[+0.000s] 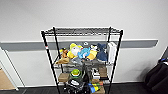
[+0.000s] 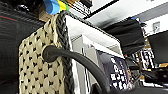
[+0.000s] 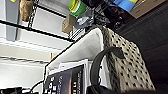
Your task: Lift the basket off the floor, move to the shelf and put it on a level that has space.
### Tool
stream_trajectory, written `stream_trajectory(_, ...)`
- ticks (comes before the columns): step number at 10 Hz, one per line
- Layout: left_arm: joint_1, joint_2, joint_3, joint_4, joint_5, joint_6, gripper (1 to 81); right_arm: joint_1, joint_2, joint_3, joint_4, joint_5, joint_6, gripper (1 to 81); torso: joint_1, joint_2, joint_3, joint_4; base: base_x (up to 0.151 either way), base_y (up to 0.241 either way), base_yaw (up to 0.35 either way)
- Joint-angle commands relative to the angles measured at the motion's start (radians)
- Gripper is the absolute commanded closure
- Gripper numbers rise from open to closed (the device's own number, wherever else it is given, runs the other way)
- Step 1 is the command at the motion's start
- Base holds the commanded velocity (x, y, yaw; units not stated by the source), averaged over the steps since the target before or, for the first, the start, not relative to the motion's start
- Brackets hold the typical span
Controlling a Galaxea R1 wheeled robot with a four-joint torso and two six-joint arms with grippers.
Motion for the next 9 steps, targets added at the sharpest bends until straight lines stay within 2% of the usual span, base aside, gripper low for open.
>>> stream_trajectory(1, -0.113, -0.027, 0.057, 0.013, 0.031, 0.011, 81.1, 0.107, -0.031, 0.067, 0.006, -0.018, 0.001, 81.1, 0.0, 0.0, 0.0, 0.0, 0.126, 0.0, 0.0)
stream_trajectory(9, -0.113, -0.029, 0.057, 0.013, 0.031, 0.011, 81.1, 0.111, -0.027, 0.069, 0.006, -0.018, 0.0, 81.1, 0.0, 0.0, 0.0, 0.0, 0.126, 0.0, 0.0)
